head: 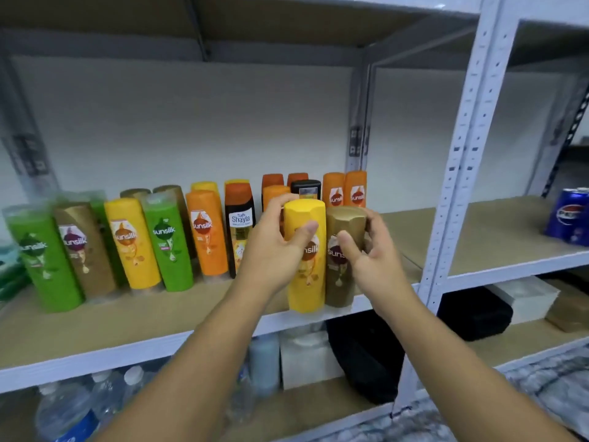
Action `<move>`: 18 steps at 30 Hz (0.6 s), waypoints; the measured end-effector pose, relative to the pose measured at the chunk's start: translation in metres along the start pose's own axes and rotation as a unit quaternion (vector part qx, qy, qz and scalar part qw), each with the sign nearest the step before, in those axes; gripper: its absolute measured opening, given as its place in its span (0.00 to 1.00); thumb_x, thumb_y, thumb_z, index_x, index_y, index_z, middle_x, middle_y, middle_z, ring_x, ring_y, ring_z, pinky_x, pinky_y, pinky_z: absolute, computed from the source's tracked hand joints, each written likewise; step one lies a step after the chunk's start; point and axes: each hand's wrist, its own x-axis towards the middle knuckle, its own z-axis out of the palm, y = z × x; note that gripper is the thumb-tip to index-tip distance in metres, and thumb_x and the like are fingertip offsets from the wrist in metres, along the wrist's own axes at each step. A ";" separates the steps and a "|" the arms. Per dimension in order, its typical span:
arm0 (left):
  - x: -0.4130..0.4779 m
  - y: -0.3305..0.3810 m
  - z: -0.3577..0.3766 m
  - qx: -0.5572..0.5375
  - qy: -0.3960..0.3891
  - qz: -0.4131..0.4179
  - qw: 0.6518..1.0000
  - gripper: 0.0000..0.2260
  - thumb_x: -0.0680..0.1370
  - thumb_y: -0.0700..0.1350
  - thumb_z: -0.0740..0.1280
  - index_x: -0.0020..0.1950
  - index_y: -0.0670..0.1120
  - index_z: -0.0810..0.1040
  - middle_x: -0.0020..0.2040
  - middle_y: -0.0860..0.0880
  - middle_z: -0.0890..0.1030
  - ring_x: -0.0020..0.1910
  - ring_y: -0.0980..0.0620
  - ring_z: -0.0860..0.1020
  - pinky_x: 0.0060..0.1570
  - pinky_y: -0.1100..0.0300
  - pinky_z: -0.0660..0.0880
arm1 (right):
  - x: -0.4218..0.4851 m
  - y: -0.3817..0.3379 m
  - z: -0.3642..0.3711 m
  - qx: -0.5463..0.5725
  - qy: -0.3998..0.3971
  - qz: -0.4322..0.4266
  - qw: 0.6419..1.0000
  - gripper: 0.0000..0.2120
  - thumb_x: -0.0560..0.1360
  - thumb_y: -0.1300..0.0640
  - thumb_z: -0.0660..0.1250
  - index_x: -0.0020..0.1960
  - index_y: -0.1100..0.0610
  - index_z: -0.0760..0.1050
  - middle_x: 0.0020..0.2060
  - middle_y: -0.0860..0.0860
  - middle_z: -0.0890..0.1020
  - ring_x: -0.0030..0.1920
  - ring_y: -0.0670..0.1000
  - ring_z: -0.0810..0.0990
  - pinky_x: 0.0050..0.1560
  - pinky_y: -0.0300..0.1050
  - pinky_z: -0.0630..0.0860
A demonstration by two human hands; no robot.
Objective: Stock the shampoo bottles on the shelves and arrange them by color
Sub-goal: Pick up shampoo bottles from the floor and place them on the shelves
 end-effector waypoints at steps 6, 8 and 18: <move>0.041 -0.010 0.019 0.018 0.001 -0.027 0.999 0.19 0.78 0.54 0.70 0.66 0.64 0.69 0.60 0.58 0.79 0.58 0.57 0.79 0.57 0.50 0.81 | 0.036 0.015 -0.004 0.018 0.022 -0.021 0.999 0.19 0.80 0.53 0.68 0.68 0.40 0.69 0.58 0.41 0.81 0.58 0.40 0.80 0.55 0.41 0.77; 0.051 -0.018 0.029 0.025 0.005 -0.028 0.999 0.19 0.78 0.55 0.70 0.66 0.65 0.69 0.60 0.57 0.79 0.58 0.56 0.79 0.57 0.50 0.81 | 0.045 0.029 -0.003 0.023 0.030 -0.011 0.999 0.19 0.80 0.50 0.67 0.69 0.38 0.68 0.60 0.39 0.80 0.61 0.40 0.78 0.60 0.45 0.77; 0.057 -0.070 0.050 0.046 -0.004 -0.054 0.997 0.23 0.77 0.60 0.69 0.69 0.63 0.66 0.58 0.63 0.79 0.55 0.65 0.79 0.52 0.63 0.78 | 0.049 0.093 -0.006 -0.015 -0.090 0.070 0.993 0.32 0.76 0.50 0.72 0.69 0.28 0.59 0.61 0.31 0.76 0.62 0.34 0.75 0.58 0.37 0.77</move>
